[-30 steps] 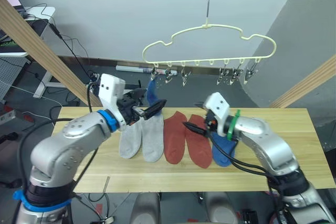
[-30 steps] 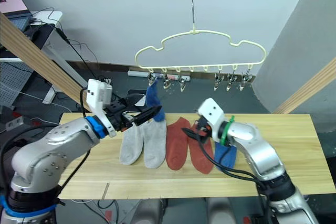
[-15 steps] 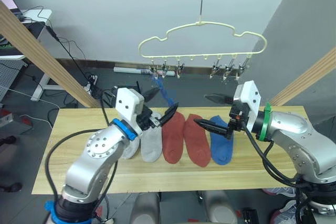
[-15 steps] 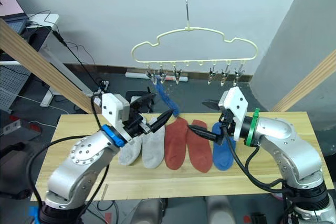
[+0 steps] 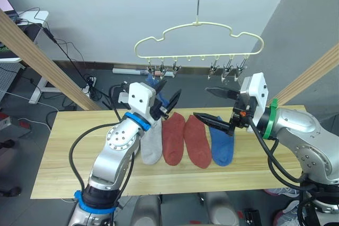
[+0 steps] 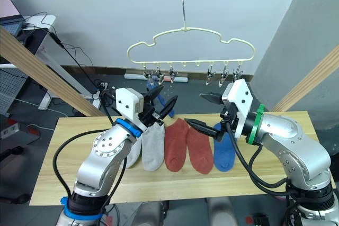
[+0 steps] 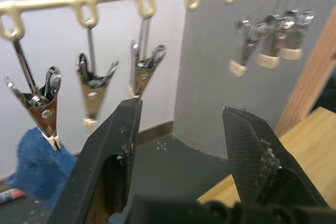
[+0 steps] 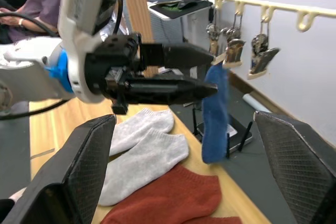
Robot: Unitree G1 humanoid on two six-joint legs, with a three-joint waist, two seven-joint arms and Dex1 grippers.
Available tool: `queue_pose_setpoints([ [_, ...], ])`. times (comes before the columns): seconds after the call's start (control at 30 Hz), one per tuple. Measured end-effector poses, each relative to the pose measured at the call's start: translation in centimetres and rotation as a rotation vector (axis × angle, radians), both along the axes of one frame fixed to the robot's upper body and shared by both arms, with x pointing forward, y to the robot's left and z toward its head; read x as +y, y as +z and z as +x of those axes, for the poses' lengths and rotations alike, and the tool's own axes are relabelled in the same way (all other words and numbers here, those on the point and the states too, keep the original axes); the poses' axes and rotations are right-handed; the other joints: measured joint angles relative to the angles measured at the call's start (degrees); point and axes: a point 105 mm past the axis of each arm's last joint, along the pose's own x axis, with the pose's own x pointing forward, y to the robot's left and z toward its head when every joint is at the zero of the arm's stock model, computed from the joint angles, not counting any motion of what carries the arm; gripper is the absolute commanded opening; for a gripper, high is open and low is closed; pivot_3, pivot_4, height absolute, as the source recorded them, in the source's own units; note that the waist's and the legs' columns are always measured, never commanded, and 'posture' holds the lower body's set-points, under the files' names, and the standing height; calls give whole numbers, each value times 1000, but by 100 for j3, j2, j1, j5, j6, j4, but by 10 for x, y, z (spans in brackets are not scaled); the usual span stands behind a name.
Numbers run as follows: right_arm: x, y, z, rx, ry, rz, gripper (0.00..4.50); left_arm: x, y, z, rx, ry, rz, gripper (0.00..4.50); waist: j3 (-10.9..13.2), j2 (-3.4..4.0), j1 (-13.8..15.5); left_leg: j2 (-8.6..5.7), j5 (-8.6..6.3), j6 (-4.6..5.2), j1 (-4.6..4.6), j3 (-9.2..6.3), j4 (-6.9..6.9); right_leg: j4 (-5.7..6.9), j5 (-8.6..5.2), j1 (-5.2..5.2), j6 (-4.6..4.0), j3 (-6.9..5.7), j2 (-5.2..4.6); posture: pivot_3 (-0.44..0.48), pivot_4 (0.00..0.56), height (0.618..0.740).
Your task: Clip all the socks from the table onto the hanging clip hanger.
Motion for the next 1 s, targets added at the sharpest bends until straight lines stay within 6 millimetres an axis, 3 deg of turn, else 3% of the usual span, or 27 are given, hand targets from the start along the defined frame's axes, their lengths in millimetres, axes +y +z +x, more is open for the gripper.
queue_pose_setpoints([
  [0.17, 3, 3, -4, 3, 21, 15, 4442, 5, 2, 9, -8, 43, -29, 2636, 0, 0, -8, 0, 0, 0, 1, 0, -1, 3, 0, 0, 0, 0, 0, -153, 292, 740],
  [0.27, 2, 3, -4, -3, 19, 5, 4442, 5, 2, 10, -13, 47, -37, 2100, 0, 0, -9, 0, 0, 0, 1, -1, 0, 3, 0, 0, 0, -1, 0, -152, 296, 740],
  [0.37, 2, 4, -4, -6, 18, 2, 4442, 5, 2, 10, -17, 51, -34, 1254, 0, 0, -11, 1, 0, 0, 2, -1, -1, 4, 0, 0, 0, -1, 0, -153, 296, 740],
  [1.0, 8, 12, -7, -29, 58, 16, 4442, 24, 9, 17, -54, 168, -61, 1254, 0, 0, -19, 0, 0, 0, 2, -1, 1, 7, 0, 0, 0, -1, 0, -152, 300, 740],
])
